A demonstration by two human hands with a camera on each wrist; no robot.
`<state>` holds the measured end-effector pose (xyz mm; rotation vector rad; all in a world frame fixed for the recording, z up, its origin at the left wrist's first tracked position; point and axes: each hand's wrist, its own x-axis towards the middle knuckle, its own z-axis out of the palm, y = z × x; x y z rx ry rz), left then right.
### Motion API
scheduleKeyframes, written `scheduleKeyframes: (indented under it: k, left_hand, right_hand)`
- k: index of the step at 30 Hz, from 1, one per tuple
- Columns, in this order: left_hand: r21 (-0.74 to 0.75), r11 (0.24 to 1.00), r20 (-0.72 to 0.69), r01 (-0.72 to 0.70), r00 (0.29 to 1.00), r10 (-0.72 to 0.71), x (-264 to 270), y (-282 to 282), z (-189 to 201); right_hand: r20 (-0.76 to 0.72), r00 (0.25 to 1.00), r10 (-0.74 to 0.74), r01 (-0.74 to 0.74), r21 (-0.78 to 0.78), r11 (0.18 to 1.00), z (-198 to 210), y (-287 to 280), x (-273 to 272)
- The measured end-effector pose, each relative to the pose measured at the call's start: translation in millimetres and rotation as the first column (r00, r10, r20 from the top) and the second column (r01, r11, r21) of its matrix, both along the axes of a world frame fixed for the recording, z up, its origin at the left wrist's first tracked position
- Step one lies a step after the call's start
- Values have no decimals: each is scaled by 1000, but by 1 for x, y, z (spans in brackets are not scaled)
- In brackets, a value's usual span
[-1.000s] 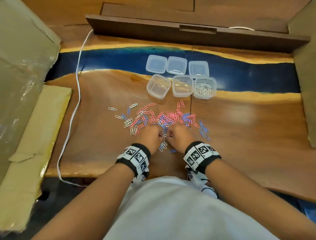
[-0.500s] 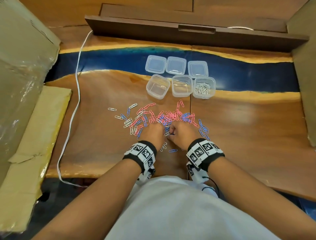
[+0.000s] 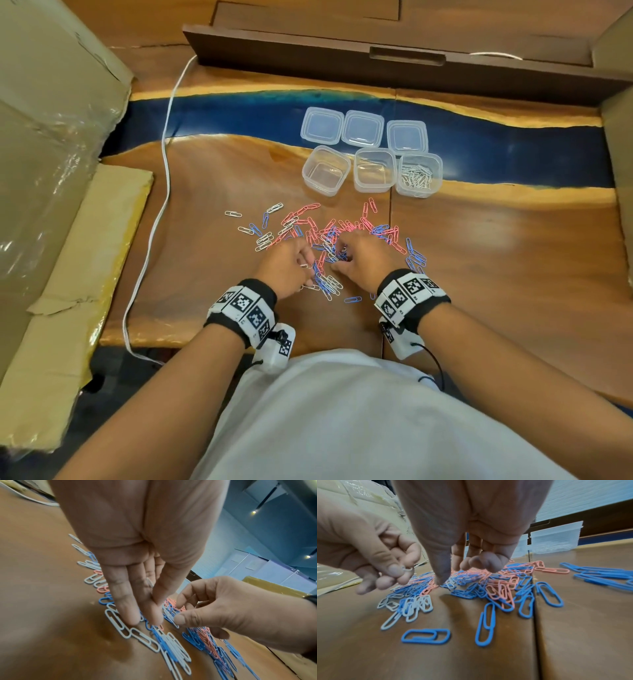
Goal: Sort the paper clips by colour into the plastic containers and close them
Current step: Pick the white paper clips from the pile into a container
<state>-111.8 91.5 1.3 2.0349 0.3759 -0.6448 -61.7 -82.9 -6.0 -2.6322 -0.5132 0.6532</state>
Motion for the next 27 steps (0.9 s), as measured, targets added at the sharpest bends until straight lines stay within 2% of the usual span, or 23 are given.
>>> scheduleKeyframes:
  k: [2, 6, 9, 13, 15, 17, 18, 20, 22, 24, 27]
  left_hand:
    - [-70, 998, -66, 5, 998, -9, -4, -3, -1]
    - [-83, 997, -93, -3, 996, -5, -6, -12, 4]
    - [-189, 973, -130, -136, 985, 112, -4, -16, 7]
    - [-315, 881, -240, -352, 928, 285, 0, -18, 6]
    - [-350, 842, -276, -411, 904, 326, 2, -19, 6]
    - [-375, 813, -304, -446, 887, 346, 3, -20, 5]
    - [-350, 833, -283, -429, 896, 342, 6, -19, 2]
    - [-176, 944, -113, -280, 958, 263, 12, -18, -4]
    - [70, 995, 108, -69, 992, 61, 20, -18, -6]
    - [284, 953, 201, 105, 965, -167, 29, -17, -8]
    - [422, 877, 235, 228, 907, -348, 43, -15, -16]
  right_hand:
    - [7, 999, 31, -31, -23, 999, 0, 4, 1]
    - [-10, 1000, 9, -9, -46, 999, -4, 9, 1]
    - [-21, 1000, 4, -6, -66, 998, -3, 9, 1]
    - [-30, 1000, 2, -4, -45, 999, -6, 3, 3]
    - [-54, 997, -58, 59, 26, 998, -6, -2, 2]
    - [-89, 981, -174, 184, 110, 977, -5, -7, 2]
    - [-123, 962, -244, 262, 156, 952, -3, -9, 2]
    - [-263, 887, -379, 441, 243, 864, -1, -14, 5]
    - [-398, 800, -450, 571, 272, 775, 1, -18, 7]
    - [-409, 779, -475, 605, 291, 741, -1, -20, 9]
    - [-399, 809, -432, 566, 332, 754, -2, -17, 7]
